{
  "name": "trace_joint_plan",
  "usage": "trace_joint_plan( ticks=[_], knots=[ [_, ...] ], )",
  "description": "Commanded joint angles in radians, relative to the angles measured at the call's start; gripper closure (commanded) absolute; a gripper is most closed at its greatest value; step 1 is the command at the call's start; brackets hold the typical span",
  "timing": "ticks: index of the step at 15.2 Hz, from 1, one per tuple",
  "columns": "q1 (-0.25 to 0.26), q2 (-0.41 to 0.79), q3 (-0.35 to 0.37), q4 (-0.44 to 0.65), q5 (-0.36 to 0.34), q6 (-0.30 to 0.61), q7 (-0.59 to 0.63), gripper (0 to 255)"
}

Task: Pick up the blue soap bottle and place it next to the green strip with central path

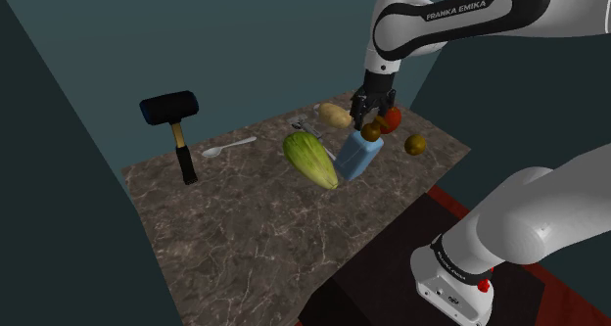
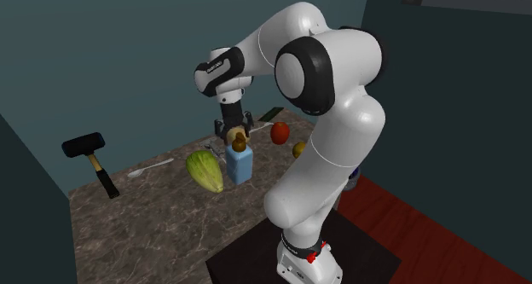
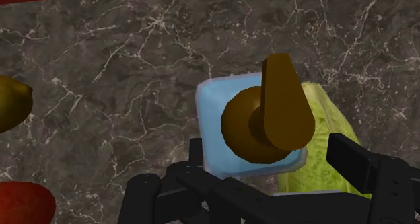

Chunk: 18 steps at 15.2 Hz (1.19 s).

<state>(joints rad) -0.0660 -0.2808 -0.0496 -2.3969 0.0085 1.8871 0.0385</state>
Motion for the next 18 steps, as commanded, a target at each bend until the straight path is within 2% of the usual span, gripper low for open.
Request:
trace_joint_plan(
  ticks=[1, 8, 9, 18],
  knots=[
    [0.0, 0.002, 0.0, -0.018, 0.0, 0.021, 0.0, 0],
    [0.0, 0.003, 0.0, -0.018, 0.0, 0.021, 0.0, 0],
    [0.0, 0.003, 0.0, -0.018, 0.0, 0.021, 0.0, 255],
    [0.0, 0.003, 0.0, -0.018, 0.0, 0.021, 0.0, 255]
  ],
)
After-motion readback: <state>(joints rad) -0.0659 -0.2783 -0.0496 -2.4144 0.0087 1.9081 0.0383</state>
